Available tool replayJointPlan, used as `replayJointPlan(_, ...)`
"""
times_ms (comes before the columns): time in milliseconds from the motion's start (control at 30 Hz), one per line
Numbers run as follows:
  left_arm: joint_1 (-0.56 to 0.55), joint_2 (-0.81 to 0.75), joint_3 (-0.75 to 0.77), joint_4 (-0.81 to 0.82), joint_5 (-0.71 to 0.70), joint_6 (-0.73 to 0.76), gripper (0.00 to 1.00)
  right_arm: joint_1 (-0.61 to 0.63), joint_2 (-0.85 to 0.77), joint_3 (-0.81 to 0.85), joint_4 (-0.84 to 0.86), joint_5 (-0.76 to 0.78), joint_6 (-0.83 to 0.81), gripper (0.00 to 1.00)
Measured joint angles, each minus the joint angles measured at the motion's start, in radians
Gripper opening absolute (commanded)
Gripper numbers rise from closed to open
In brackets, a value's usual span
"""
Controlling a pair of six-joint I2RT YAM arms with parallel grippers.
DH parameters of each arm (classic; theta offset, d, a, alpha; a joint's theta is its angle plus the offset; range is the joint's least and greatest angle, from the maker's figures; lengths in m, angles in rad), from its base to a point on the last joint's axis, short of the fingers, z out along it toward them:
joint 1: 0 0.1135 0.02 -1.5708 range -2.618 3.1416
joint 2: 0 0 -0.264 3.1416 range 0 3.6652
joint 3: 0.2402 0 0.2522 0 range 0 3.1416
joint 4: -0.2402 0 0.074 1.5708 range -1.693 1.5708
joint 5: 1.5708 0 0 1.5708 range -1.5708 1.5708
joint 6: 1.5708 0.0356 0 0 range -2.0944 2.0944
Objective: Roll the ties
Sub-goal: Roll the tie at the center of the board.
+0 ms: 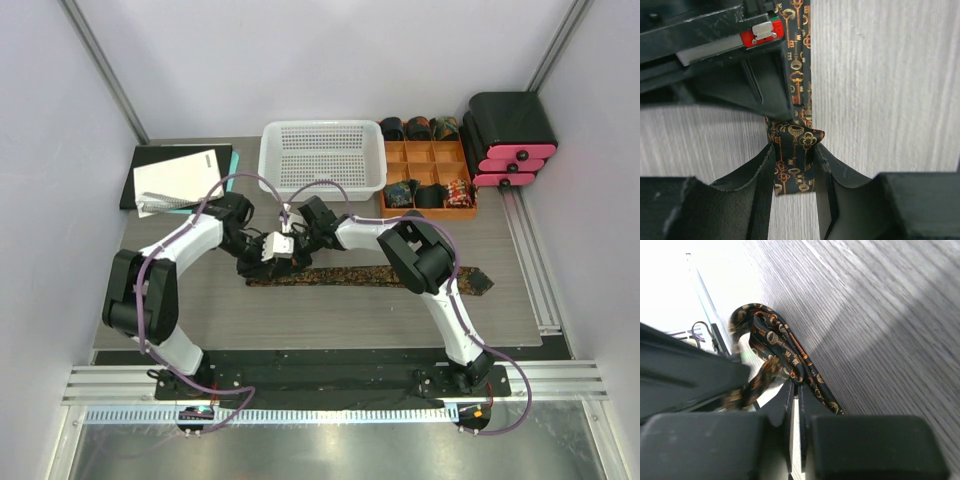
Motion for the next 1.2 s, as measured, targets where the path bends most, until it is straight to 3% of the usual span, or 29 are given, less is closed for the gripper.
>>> replayJointPlan(367, -0.021, 0.071, -0.04, 0.073, -0.091, -0.057, 0.33, -0.025, -0.076, -0.078, 0.049, -0.039, 0.066, 0.36)
replayJointPlan(633, -0.028, 0.072, -0.04, 0.081, -0.103, -0.083, 0.33, -0.031, -0.116, -0.113, 0.125, -0.06, 0.131, 0.38)
replayJointPlan(800, -0.028, 0.072, -0.04, 0.082, -0.104, -0.085, 0.33, -0.022, -0.103, -0.087, 0.129, -0.054, 0.142, 0.51)
replayJointPlan(1200, -0.03, 0.081, -0.031, 0.076, -0.105, -0.098, 0.34, 0.01, -0.053, -0.061, 0.096, -0.018, 0.107, 0.49)
